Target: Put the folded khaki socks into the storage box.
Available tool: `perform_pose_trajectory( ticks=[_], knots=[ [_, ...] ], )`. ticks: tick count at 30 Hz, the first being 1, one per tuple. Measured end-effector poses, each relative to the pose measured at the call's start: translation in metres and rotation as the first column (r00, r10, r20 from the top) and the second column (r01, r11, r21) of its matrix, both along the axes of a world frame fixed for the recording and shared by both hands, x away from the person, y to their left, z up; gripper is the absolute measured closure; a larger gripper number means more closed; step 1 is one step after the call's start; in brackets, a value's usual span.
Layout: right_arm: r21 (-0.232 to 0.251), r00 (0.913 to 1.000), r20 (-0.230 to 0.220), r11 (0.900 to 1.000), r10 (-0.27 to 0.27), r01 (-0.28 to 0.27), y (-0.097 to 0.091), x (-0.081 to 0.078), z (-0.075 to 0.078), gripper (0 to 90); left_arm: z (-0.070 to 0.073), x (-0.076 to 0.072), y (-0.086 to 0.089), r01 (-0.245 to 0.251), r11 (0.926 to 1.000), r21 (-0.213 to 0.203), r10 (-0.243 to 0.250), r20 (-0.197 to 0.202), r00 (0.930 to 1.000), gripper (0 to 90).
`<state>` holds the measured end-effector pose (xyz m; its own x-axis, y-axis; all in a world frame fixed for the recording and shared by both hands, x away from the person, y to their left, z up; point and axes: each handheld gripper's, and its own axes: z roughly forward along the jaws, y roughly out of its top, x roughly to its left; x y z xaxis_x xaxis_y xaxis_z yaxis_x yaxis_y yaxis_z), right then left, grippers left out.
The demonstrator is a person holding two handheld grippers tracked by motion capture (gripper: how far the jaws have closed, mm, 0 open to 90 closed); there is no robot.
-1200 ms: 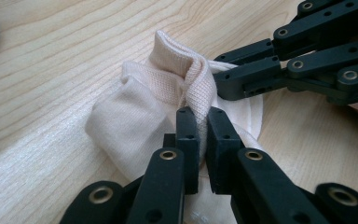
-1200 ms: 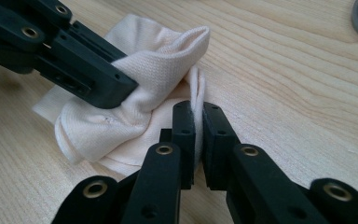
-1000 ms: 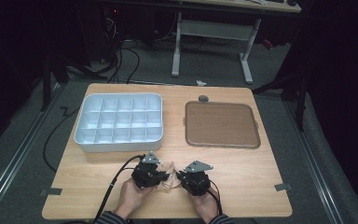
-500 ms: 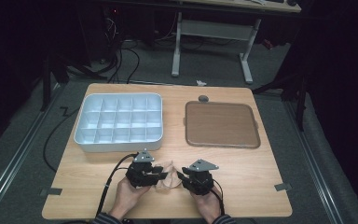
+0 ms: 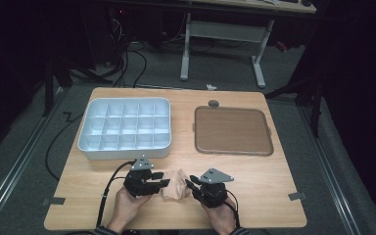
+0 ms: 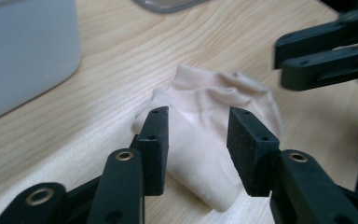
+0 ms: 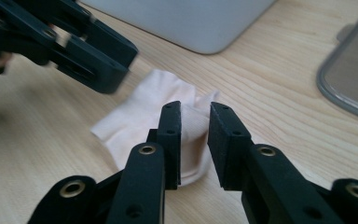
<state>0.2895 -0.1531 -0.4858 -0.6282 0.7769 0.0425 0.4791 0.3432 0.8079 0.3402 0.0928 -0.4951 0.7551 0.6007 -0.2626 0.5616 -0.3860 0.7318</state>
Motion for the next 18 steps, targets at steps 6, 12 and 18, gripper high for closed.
perform_pose_trajectory(
  ticks=[6,12,18],
  knots=[
    [-0.017,0.9983,0.006,0.9982,0.057,-0.057,0.013,-0.006,0.003,78.5,-0.010,-0.001,-0.003,-0.021,0.9991,0.036,0.022,-0.024,0.9995,54.2],
    [-0.046,0.9967,-0.029,0.9959,0.076,-0.078,0.025,0.001,-0.010,79.5,-0.013,-0.003,-0.005,-0.025,0.9970,0.073,0.026,-0.021,0.9994,50.6],
    [-0.074,0.9969,-0.065,0.9961,0.043,-0.048,0.021,0.009,-0.028,79.8,-0.017,-0.002,-0.008,-0.051,0.9927,0.109,0.054,-0.027,0.9982,51.1]
  ],
)
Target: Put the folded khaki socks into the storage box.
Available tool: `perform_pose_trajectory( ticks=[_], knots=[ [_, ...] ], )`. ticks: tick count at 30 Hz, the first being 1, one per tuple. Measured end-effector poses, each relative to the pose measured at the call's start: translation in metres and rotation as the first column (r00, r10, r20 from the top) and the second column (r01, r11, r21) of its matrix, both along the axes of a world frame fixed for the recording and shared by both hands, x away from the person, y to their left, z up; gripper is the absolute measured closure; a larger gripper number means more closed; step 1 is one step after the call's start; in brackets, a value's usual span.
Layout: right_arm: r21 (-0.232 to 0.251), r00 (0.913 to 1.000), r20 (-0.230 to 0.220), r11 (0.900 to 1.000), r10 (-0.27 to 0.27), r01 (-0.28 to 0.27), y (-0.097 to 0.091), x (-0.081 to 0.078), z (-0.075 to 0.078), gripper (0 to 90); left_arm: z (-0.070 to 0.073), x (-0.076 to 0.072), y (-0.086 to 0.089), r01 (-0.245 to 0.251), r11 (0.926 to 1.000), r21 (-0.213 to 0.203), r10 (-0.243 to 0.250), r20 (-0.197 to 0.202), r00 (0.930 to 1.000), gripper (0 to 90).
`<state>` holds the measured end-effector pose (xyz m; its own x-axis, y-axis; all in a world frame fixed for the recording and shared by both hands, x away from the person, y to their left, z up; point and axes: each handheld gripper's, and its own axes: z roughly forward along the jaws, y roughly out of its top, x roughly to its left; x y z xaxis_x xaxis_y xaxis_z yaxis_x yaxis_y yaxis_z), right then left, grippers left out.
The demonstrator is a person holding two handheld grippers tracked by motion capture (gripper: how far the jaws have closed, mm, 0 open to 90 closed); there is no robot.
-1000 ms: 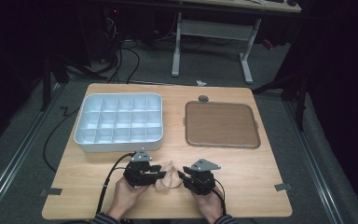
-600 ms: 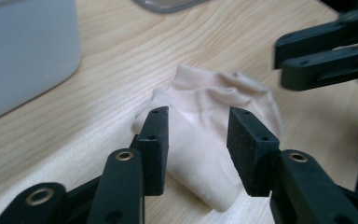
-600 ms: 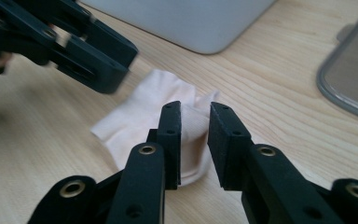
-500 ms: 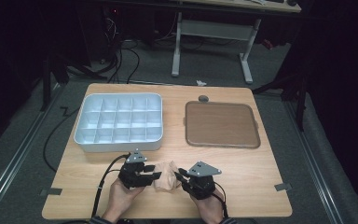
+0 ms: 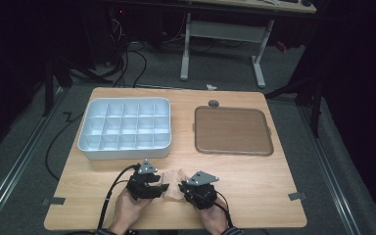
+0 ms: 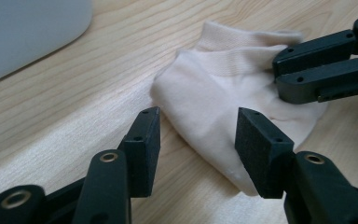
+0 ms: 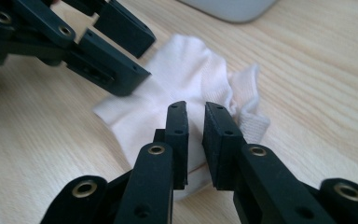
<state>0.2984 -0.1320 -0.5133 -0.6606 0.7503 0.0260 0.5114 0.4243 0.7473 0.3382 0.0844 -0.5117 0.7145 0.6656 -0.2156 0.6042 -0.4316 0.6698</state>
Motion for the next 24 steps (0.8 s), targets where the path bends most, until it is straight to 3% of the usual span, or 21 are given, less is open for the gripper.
perform_pose_trajectory(
  ticks=[6,11,24],
  knots=[
    [-0.025,0.9999,-0.009,0.9996,-0.010,0.009,-0.005,0.001,-0.006,79.7,-0.005,0.000,-0.008,-0.027,0.9996,0.008,0.028,-0.014,0.9995,51.1],
    [-0.031,1.0000,-0.007,0.9995,-0.006,0.006,-0.006,0.002,-0.010,78.6,-0.007,0.001,-0.011,-0.012,0.9984,0.055,0.011,0.012,0.9999,50.9],
    [-0.043,0.9999,0.014,0.9991,-0.001,0.001,-0.006,0.004,-0.012,77.0,-0.009,0.005,-0.010,-0.041,0.9988,0.025,0.041,0.007,0.9991,49.8]
  ],
)
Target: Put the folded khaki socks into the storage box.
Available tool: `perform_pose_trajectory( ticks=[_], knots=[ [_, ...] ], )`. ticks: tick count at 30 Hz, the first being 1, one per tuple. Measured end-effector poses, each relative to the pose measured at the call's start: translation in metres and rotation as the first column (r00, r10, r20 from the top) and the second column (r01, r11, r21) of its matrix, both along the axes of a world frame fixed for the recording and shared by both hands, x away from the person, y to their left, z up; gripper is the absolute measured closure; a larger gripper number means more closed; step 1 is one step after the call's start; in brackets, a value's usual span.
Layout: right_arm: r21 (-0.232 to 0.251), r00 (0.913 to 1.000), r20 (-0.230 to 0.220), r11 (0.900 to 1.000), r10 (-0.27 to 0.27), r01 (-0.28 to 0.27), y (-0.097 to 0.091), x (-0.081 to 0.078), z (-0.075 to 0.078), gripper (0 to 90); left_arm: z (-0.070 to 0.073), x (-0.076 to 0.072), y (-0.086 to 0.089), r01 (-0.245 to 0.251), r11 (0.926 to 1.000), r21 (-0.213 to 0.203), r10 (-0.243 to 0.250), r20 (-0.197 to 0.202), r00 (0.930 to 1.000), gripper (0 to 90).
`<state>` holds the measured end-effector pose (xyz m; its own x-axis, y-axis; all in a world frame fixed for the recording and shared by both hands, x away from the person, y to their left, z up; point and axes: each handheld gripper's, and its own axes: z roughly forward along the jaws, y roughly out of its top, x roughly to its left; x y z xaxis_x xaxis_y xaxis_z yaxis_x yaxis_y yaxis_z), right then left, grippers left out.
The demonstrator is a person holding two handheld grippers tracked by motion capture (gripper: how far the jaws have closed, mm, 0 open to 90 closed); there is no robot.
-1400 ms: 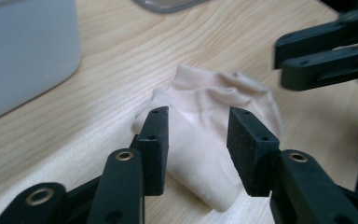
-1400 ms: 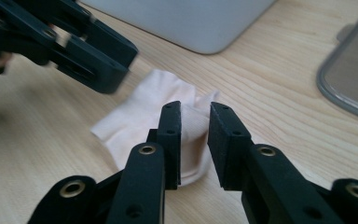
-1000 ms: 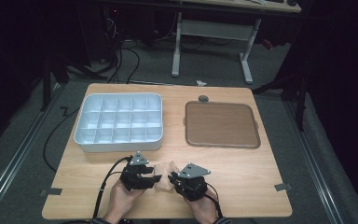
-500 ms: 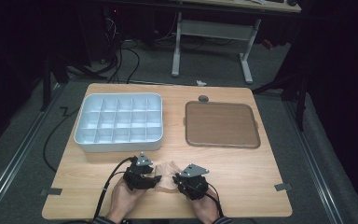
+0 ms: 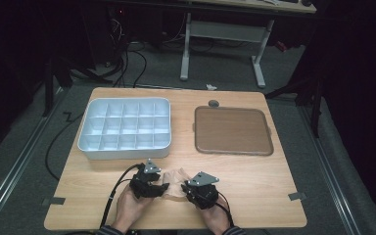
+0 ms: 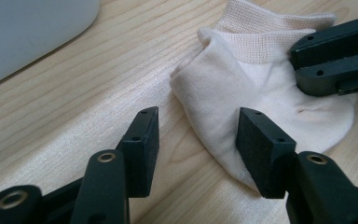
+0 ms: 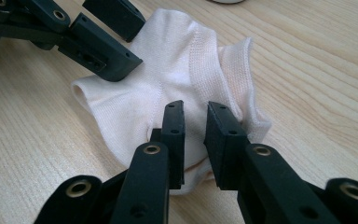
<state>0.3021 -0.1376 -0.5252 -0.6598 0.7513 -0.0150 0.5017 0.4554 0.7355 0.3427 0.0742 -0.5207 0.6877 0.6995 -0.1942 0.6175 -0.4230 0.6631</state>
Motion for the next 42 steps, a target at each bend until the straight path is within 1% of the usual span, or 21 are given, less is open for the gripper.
perform_pose_trajectory(
  ticks=[3,9,13,15,16,17,18,19,21,23,25,28,30,31,32,36,37,40,42],
  knots=[
    [0.001,1.0000,0.004,1.0000,0.000,0.000,0.000,0.000,0.000,76.6,0.000,0.000,0.000,-0.006,0.9999,-0.008,0.006,-0.005,1.0000,49.8],
    [0.009,1.0000,0.003,1.0000,-0.001,0.001,-0.001,0.001,-0.001,76.2,-0.001,0.001,0.001,-0.010,0.9998,-0.015,0.010,0.000,0.9999,49.9],
    [0.011,1.0000,-0.001,0.9999,-0.007,0.007,0.000,0.002,-0.001,75.0,-0.001,0.002,0.001,-0.017,0.9996,-0.022,0.017,-0.012,0.9998,49.9],
    [0.028,0.9999,-0.012,0.9996,-0.007,0.008,0.000,0.003,0.000,72.3,0.000,0.002,0.002,-0.021,0.9994,-0.028,0.020,-0.030,0.9993,50.1],
    [0.033,0.9998,-0.021,0.9994,-0.007,0.007,0.000,0.003,0.001,69.8,0.000,0.002,0.002,-0.023,0.9993,-0.030,0.022,-0.031,0.9993,50.0],
    [0.038,0.9996,-0.027,0.9992,-0.006,0.007,0.000,0.003,0.002,69.6,0.001,0.003,0.004,-0.017,0.9995,-0.025,0.017,-0.027,0.9995,50.1],
    [0.040,0.9998,-0.021,0.9992,-0.005,0.006,0.001,0.003,0.003,69.6,0.002,0.005,0.006,-0.001,0.9999,-0.014,0.001,-0.020,0.9998,50.3],
    [0.057,0.9997,-0.024,0.9984,-0.007,0.008,0.001,0.002,0.005,69.9,0.004,0.006,0.009,0.007,0.9999,-0.013,-0.007,-0.014,0.9999,50.3],
    [0.083,0.9999,-0.015,0.9966,-0.004,0.005,0.000,0.001,0.009,72.2,0.007,0.008,0.014,0.000,0.9992,-0.041,-0.001,-0.023,0.9997,50.3],
    [0.102,0.9999,-0.009,0.9948,0.007,-0.006,0.000,0.000,0.014,75.7,0.011,0.011,0.019,-0.011,0.9981,-0.060,0.010,-0.021,0.9997,50.4],
    [0.099,0.9997,-0.012,0.9949,0.022,-0.020,0.002,-0.001,0.016,79.6,0.014,0.014,0.020,-0.025,0.9977,-0.062,0.024,-0.020,0.9995,50.4],
    [0.084,0.9987,-0.018,0.9955,0.047,-0.045,0.008,-0.002,0.016,83.1,0.016,0.018,0.021,-0.029,0.9959,-0.086,0.026,-0.034,0.9991,50.5],
    [0.081,0.9982,-0.026,0.9954,0.054,-0.051,0.011,-0.003,0.015,84.2,0.017,0.022,0.020,-0.028,0.9951,-0.095,0.023,-0.049,0.9985,50.5],
    [0.082,0.9979,-0.026,0.9950,0.059,-0.056,0.013,-0.003,0.014,84.5,0.016,0.023,0.020,-0.028,0.9935,-0.110,0.021,-0.063,0.9978,50.5],
    [0.081,0.9979,-0.027,0.9951,0.059,-0.057,0.015,-0.003,0.013,84.7,0.015,0.024,0.020,-0.030,0.9931,-0.113,0.021,-0.075,0.9970,50.5],
    [0.066,0.9976,-0.028,0.9959,0.063,-0.061,0.020,-0.003,0.010,85.3,0.009,0.029,0.018,-0.036,0.9953,-0.090,0.027,-0.101,0.9946,50.6],
    [0.066,0.9974,-0.028,0.9957,0.067,-0.065,0.021,-0.003,0.008,85.4,0.009,0.029,0.018,-0.039,0.9952,-0.090,0.029,-0.104,0.9942,50.6],
    [0.045,0.9973,-0.035,0.9970,0.064,-0.062,0.022,-0.003,0.006,85.7,0.007,0.031,0.017,-0.041,0.9943,-0.099,0.029,-0.119,0.9925,50.9],
    [0.046,0.9975,-0.036,0.9972,0.060,-0.059,0.022,-0.003,0.004,85.9,0.005,0.033,0.016,-0.041,0.9939,-0.102,0.028,-0.128,0.9913,52.1]
  ],
)
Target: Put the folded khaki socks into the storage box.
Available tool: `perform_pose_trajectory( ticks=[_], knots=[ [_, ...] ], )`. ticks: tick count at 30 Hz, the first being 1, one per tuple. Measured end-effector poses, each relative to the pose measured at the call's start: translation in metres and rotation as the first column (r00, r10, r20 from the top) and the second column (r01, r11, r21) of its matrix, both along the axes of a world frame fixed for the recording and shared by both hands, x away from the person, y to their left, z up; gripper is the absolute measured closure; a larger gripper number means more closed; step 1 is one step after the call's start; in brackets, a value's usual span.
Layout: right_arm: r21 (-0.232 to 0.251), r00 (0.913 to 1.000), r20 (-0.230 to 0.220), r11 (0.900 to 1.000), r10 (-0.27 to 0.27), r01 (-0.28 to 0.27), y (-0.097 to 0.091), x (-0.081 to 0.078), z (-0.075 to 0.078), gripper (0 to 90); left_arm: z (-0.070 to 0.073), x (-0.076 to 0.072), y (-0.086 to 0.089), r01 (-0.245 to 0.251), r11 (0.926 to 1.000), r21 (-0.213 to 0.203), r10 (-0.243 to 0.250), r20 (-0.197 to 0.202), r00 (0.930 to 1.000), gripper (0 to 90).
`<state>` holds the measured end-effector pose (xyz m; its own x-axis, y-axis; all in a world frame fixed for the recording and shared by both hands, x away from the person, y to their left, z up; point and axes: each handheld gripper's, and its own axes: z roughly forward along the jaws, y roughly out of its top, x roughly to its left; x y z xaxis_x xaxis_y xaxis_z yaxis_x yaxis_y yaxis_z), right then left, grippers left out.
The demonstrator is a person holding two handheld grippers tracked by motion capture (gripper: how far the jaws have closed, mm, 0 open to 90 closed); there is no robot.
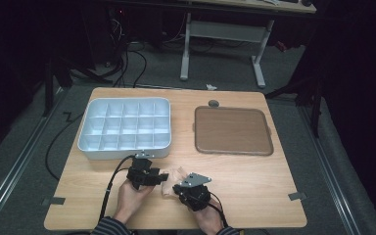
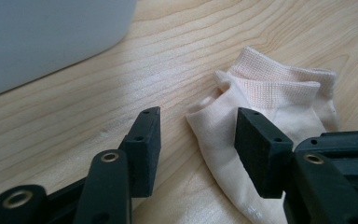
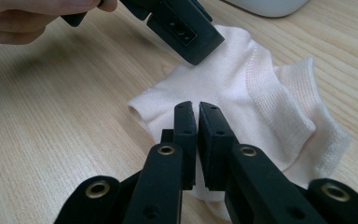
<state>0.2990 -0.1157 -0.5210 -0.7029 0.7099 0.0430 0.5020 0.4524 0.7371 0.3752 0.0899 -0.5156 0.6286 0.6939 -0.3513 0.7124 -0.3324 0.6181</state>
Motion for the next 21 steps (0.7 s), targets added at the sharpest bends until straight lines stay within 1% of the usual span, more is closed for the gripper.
perform_pose_trajectory(
  ticks=[6,8,11,12,14,17,19,21],
  knots=[
    [-0.007,1.0000,-0.003,1.0000,-0.004,0.004,0.0001,-0.0007,-0.0043,86.5,-0.0042,0.0030,-0.0025,0.016,0.9989,-0.044,-0.017,-0.022,0.9996,62.2],
    [-0.006,1.0000,0.000,1.0000,-0.003,0.003,0.0002,-0.0013,-0.0050,86.8,-0.0052,0.0033,-0.0035,0.020,0.9987,-0.047,-0.021,-0.027,0.9994,64.8],
    [-0.013,1.0000,0.009,0.9999,0.002,-0.001,0.0010,-0.0022,-0.0056,87.1,-0.0071,0.0031,-0.0055,0.027,0.9988,-0.042,-0.028,-0.033,0.9990,67.1],
    [-0.014,1.0000,0.009,0.9999,0.002,-0.002,0.0011,-0.0022,-0.0056,87.1,-0.0077,0.0031,-0.0060,0.032,0.9988,-0.036,-0.033,-0.036,0.9988,68.5],
    [-0.015,1.0000,0.007,0.9999,0.003,-0.003,0.0013,-0.0020,-0.0057,87.2,-0.0089,0.0033,-0.0067,0.038,0.9986,-0.038,-0.039,-0.039,0.9985,71.5],
    [-0.019,1.0000,0.007,0.9998,0.004,-0.004,0.0013,-0.0024,-0.0056,87.2,-0.0086,0.0027,-0.0061,0.059,0.9975,-0.040,-0.060,-0.030,0.9978,78.6],
    [-0.018,1.0000,0.007,0.9998,0.007,-0.007,0.0011,-0.0027,-0.0056,87.2,-0.0077,0.0018,-0.0052,0.070,0.9963,-0.050,-0.071,-0.023,0.9972,83.1],
    [-0.022,0.9999,0.006,0.9997,0.010,-0.010,0.0017,-0.0041,-0.0052,87.1,-0.0068,0.0011,-0.0038,0.083,0.9950,-0.055,-0.084,-0.017,0.9963,84.4]
  ],
)
